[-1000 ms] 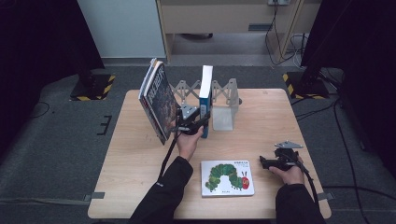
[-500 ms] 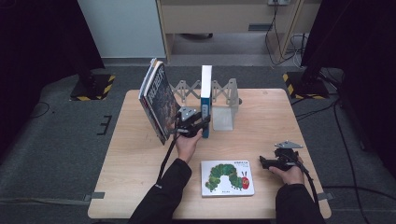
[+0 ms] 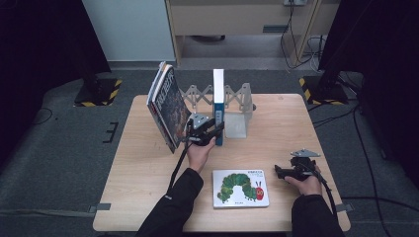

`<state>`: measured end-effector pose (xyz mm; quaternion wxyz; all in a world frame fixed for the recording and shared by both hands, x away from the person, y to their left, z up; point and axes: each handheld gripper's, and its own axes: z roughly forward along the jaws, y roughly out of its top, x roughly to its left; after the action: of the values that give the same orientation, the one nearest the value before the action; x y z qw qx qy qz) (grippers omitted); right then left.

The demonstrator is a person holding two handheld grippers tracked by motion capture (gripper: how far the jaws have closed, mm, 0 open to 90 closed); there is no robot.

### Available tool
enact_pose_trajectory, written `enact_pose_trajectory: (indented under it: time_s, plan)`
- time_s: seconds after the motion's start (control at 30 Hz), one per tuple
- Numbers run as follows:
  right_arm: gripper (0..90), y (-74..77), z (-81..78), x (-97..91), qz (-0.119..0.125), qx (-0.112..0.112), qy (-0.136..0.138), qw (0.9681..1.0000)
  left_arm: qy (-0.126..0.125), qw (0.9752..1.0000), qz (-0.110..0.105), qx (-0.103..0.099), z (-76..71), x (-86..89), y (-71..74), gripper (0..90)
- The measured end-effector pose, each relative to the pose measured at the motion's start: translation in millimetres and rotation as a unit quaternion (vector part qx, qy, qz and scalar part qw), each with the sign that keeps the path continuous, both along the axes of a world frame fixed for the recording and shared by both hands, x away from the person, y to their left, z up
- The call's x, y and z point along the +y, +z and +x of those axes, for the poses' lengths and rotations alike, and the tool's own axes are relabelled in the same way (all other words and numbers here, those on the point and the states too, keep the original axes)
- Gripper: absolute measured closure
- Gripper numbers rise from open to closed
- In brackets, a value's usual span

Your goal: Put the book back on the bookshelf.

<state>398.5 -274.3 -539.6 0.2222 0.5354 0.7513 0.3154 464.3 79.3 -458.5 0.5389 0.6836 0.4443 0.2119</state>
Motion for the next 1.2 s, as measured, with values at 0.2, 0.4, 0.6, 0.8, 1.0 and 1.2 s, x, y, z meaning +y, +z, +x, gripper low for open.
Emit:
enact_pose_trajectory:
  time_s: [0.2,0.4,0.6,0.8,1.0,1.2]
  plan:
    - [3.2,0.0,0.0,-0.2,-0.001,0.0,0.001,1.0,-0.006,1.0,0.005,0.001,-3.3,1.3,-1.9,57.2]
    - [3.2,0.0,0.0,-0.1,-0.001,0.0,0.001,1.0,-0.005,0.9999,0.003,0.008,-3.6,2.8,-6.3,59.7]
    - [3.2,0.0,0.0,-0.2,-0.001,0.0,0.001,1.0,-0.005,0.9998,0.014,0.009,-5.0,3.7,-5.1,59.0]
    - [3.2,0.1,0.0,-0.1,-0.001,0.0,0.001,1.0,-0.009,0.9997,0.019,0.009,-10.6,10.9,2.0,56.0]
    - [3.2,0.0,0.0,-0.2,0.0,0.0,0.001,1.0,-0.022,0.9984,0.046,0.023,-22.3,25.8,12.5,53.6]
    - [3.0,0.1,0.0,-0.2,-0.001,0.001,0.001,1.0,-0.035,0.9968,0.065,0.032,-43.6,44.6,16.7,50.3]
